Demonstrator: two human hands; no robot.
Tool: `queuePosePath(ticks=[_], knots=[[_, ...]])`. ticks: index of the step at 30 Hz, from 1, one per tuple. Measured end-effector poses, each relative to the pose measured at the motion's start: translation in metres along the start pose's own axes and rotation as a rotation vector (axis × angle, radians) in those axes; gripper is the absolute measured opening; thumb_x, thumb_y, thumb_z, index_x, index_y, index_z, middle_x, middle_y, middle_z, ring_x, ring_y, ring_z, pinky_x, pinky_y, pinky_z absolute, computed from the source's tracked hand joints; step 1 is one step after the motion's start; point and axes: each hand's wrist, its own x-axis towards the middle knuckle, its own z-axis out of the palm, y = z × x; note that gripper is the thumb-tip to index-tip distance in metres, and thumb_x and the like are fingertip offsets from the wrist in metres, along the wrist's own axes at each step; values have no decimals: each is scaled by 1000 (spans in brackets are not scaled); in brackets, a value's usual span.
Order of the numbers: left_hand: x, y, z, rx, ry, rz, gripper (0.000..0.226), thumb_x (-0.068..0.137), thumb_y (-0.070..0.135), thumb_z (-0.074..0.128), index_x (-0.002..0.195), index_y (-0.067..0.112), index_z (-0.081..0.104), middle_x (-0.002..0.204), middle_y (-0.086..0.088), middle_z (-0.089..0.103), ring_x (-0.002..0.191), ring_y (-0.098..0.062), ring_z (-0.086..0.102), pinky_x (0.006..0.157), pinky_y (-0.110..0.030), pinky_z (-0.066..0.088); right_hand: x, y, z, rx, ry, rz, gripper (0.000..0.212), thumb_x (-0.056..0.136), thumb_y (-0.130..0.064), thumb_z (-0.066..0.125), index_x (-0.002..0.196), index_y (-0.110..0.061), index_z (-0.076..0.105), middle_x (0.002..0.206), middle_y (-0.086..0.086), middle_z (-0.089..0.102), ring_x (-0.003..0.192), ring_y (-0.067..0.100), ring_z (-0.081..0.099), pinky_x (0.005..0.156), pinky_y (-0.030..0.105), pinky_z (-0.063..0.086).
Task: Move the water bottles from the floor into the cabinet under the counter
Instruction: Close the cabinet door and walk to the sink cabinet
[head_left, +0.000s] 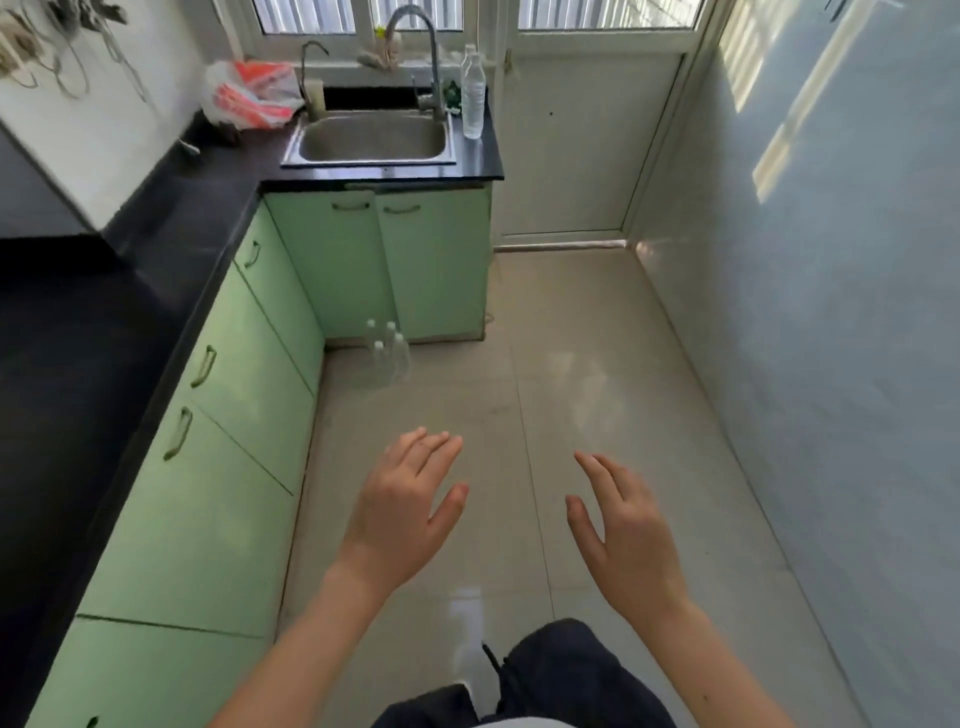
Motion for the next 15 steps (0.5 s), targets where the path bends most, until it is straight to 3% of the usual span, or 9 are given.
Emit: queuePosePath(ticks=[6, 15], knots=[[108, -21, 69, -44, -82, 9, 52, 96, 43, 44, 137, 14, 57, 137, -2, 59, 136, -23, 46, 113, -43, 33, 108, 72, 39, 17, -40, 28, 51, 97, -38, 43, 131, -4, 61, 123, 10, 65, 115, 27, 62, 96, 40, 52], [332, -26, 128, -52, -80, -88, 50, 97, 43, 41, 135, 15, 59, 134, -1, 62, 131, -22, 51, 110, -40, 40, 342, 170, 39, 39, -50, -40, 50, 95, -35, 45, 126, -1, 65, 118, 12, 69, 110, 28, 64, 98, 35, 46]])
